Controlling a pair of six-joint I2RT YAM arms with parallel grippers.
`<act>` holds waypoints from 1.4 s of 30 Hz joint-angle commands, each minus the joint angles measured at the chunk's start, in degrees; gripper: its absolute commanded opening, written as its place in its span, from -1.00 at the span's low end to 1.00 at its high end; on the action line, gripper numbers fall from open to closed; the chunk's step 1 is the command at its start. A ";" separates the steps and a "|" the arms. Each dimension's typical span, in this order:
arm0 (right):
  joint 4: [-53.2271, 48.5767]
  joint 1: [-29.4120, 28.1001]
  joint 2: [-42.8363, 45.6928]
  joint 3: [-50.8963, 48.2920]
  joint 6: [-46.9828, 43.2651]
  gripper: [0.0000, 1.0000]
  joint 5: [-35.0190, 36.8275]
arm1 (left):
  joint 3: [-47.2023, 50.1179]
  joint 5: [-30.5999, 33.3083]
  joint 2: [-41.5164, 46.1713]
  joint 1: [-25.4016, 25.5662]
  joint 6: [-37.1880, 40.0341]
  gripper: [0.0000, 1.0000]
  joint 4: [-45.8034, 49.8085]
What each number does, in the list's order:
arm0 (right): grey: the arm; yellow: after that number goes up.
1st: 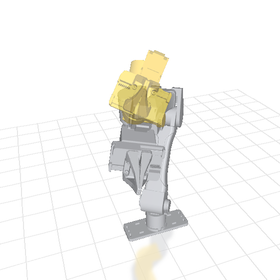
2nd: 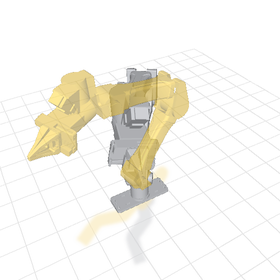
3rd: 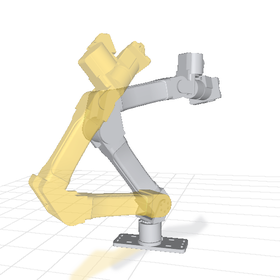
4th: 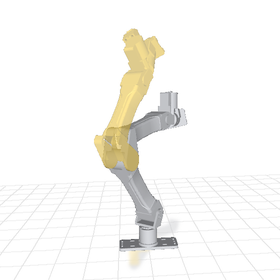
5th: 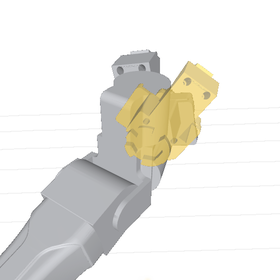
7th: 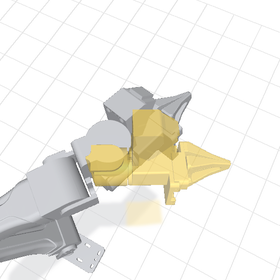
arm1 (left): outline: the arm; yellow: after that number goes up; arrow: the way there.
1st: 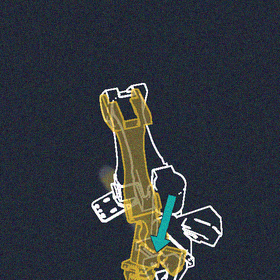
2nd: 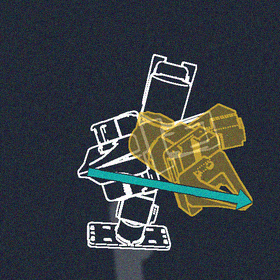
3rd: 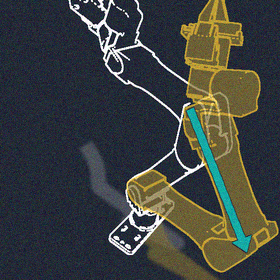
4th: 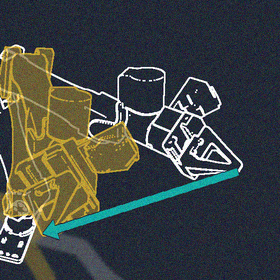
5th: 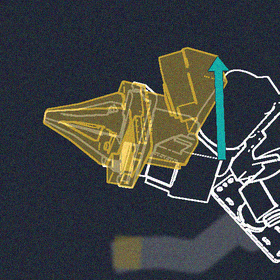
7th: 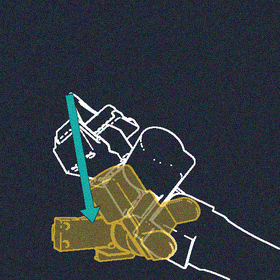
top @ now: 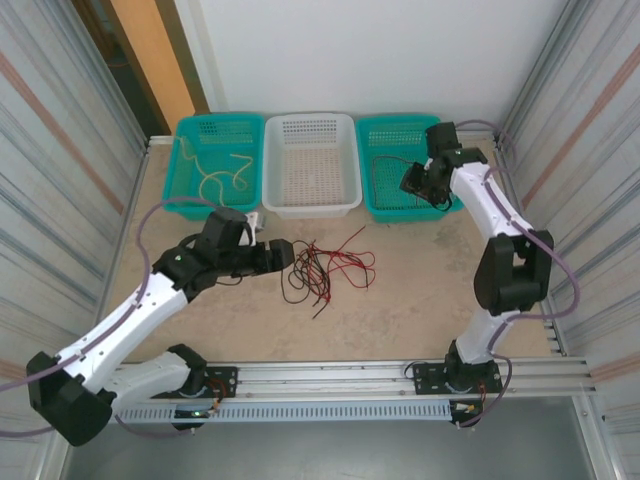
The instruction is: Untangle the cables
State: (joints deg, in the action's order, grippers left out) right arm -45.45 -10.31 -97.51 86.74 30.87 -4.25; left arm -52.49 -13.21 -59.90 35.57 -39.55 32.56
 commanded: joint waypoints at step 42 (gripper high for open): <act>7.08 -32.06 6.48 -19.96 -3.98 -1.00 13.24 | -4.37 8.51 -12.80 6.27 2.75 0.27 -1.34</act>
State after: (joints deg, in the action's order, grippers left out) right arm -35.22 -40.56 -97.25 66.00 27.79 5.96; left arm -54.65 -4.99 -74.15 41.65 -38.41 31.51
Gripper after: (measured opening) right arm 0.046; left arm 0.638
